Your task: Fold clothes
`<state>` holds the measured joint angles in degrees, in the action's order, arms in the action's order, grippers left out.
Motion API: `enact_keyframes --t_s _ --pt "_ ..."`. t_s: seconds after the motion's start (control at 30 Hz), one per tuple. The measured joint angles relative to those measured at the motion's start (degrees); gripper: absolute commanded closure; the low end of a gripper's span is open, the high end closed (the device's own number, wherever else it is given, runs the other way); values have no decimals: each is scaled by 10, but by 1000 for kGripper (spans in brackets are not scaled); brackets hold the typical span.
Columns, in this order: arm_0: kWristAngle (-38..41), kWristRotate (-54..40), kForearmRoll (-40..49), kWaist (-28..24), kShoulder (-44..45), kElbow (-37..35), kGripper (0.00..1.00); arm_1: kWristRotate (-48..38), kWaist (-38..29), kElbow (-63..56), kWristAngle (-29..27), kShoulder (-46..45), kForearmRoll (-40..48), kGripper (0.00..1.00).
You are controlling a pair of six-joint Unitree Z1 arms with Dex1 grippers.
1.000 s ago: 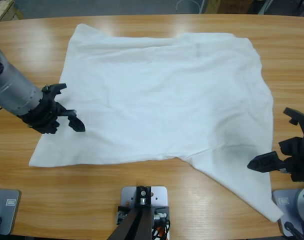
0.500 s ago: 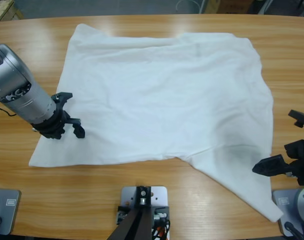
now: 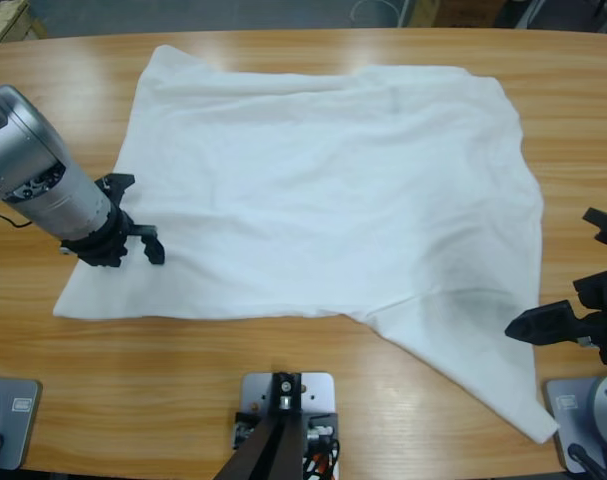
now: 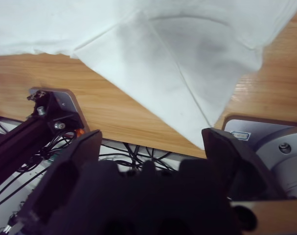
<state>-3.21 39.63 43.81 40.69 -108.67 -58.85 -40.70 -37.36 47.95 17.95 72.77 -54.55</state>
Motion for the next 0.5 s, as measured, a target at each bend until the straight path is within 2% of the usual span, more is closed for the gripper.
enact_keyframes --t_s 0.17,0.5 --pt "-1 8 1 -27 0 0 105 0 0 0 0 -1 0 170" --pt "-37 -15 26 -167 -4 -24 105 0 0 1 0 -2 -2 170"
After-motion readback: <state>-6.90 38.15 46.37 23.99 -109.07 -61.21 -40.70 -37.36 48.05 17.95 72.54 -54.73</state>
